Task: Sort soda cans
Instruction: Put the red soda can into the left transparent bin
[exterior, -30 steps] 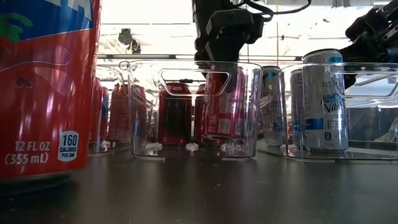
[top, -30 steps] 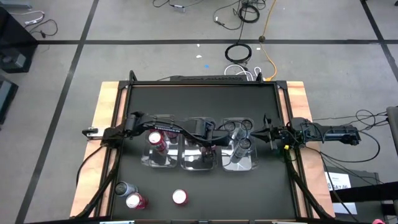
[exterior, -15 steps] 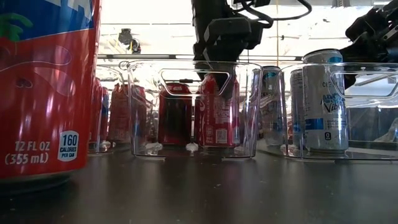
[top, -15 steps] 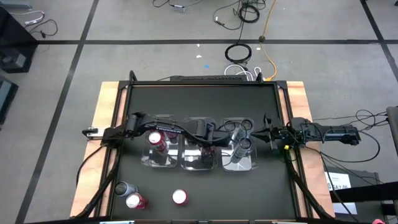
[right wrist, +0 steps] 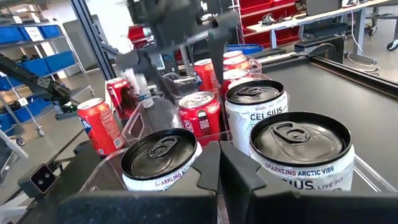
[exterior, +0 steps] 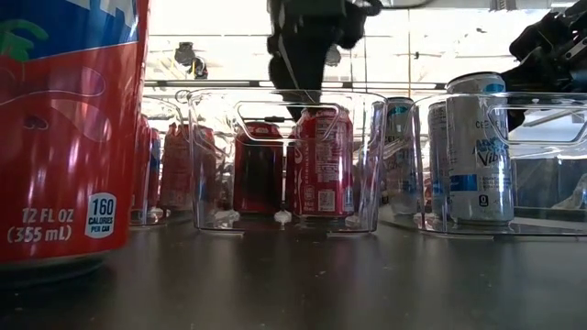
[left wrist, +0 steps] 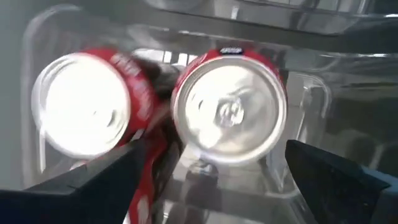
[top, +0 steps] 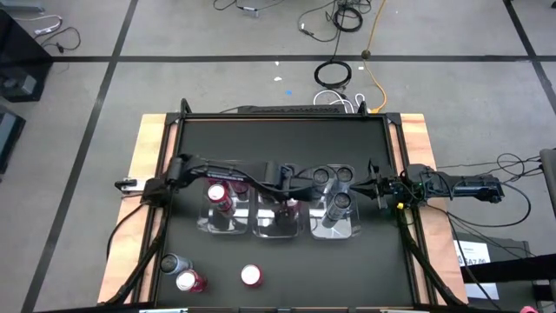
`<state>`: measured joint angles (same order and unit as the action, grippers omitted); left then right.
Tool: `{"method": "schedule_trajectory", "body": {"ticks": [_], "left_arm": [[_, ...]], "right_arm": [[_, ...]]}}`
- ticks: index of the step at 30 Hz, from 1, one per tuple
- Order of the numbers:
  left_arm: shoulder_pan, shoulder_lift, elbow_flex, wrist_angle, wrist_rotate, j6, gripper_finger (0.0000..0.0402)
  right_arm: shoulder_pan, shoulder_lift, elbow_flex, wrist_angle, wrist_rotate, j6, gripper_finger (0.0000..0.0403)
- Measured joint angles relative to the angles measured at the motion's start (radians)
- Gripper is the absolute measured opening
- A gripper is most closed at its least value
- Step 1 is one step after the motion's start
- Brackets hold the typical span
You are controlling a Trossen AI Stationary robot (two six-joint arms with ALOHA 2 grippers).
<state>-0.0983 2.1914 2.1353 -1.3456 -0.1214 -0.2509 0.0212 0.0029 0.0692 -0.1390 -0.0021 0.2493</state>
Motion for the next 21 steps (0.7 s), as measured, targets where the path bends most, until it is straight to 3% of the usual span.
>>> {"method": "schedule_trajectory", "body": {"ticks": [13, 21], "left_arm": [[-0.028, -0.197, 0.000, -0.171, 0.016, -0.323, 0.0396], [-0.197, -0.324, 0.000, -0.185, -0.011, -0.517, 0.0396]], "right_arm": [[0.000, 0.000, 0.000, 0.000, 0.000, 0.000, 0.0004], [0.000, 0.000, 0.000, 0.000, 0.000, 0.000, 0.0004]]}}
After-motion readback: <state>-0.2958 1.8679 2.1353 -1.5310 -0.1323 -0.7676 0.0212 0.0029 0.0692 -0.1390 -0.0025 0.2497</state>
